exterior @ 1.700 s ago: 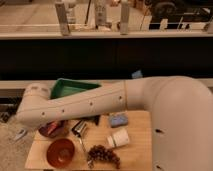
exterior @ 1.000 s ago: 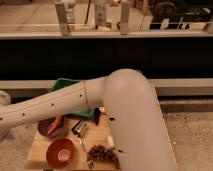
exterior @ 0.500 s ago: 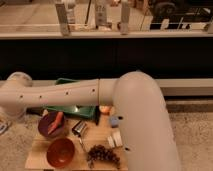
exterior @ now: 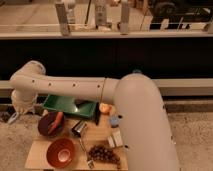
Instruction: Place towel in purple bowl
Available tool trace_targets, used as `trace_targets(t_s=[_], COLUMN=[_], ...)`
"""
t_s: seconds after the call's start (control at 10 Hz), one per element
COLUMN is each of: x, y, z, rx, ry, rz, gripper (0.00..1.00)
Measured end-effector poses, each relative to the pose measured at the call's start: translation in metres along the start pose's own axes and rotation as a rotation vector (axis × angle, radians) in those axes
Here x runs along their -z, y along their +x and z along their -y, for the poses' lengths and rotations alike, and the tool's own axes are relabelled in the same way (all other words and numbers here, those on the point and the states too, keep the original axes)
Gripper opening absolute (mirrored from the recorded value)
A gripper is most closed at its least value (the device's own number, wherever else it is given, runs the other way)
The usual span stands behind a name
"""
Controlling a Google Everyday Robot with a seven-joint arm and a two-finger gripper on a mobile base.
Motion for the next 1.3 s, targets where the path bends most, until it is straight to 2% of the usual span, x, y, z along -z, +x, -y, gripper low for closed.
trace_targets(t_s=[0.3, 0.6, 1.3], x=[0.006, 0.011, 0.014], y=[0.012, 0.027, 0.047], z=[-0.019, -0.025, -0.039], rx=[0.02, 0.022, 0.078], ry=[-0.025, -0.042, -0.098], rz=[-0.049, -0.084, -0.118], gripper=[0.0, 0.0, 0.0])
